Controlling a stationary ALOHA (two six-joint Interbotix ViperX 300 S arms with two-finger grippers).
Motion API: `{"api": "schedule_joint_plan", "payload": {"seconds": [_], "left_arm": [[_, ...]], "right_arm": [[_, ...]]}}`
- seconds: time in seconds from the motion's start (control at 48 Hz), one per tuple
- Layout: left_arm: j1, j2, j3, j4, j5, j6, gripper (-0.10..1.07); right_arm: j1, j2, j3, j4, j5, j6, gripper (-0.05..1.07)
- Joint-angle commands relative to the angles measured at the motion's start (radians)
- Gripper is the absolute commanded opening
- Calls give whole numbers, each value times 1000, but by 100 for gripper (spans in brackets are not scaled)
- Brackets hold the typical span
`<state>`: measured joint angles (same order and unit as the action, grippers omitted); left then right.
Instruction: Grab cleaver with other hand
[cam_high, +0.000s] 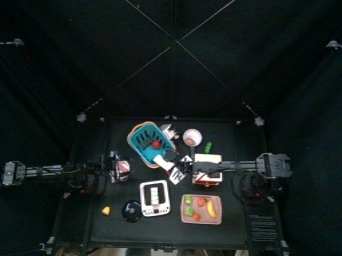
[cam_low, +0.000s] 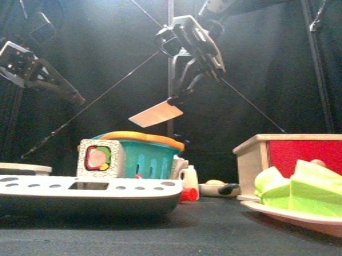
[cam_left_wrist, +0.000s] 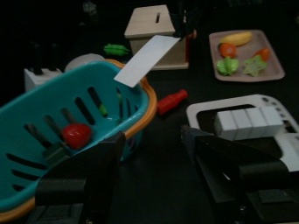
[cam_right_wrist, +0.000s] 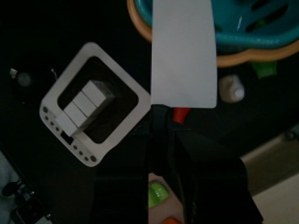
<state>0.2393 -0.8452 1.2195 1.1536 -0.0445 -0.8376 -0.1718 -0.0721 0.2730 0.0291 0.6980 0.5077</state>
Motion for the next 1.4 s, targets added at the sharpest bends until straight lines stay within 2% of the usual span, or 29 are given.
{"api": "schedule_joint_plan", "payload": {"seconds": [0.0,0.125,0.312,0.458,0.688,0.792,1.167,1.375], "left_arm": [[18,55,-61,0,-25,52,91],[51,135,-115,0,-40,155,91],[60,187,-163,0,-86,298,91],[55,186,-141,-17,-190,396,91],[37,181,-74,-83,-342,532,90],[23,166,-63,-110,-368,617,90],[17,175,-29,-414,-463,962,90],[15,238,-26,-561,-534,1112,90]], "right_arm": [[-57,-74,55,176,-89,-160,48],[-83,-89,101,393,-117,-396,48],[-86,-91,126,624,-104,-692,48],[-91,-95,153,721,-114,-796,48],[-86,-98,173,759,-127,-824,48],[-67,-100,167,782,-133,-828,48],[-46,-97,152,792,-163,-825,48],[-44,-97,141,779,-167,-828,48]]}}
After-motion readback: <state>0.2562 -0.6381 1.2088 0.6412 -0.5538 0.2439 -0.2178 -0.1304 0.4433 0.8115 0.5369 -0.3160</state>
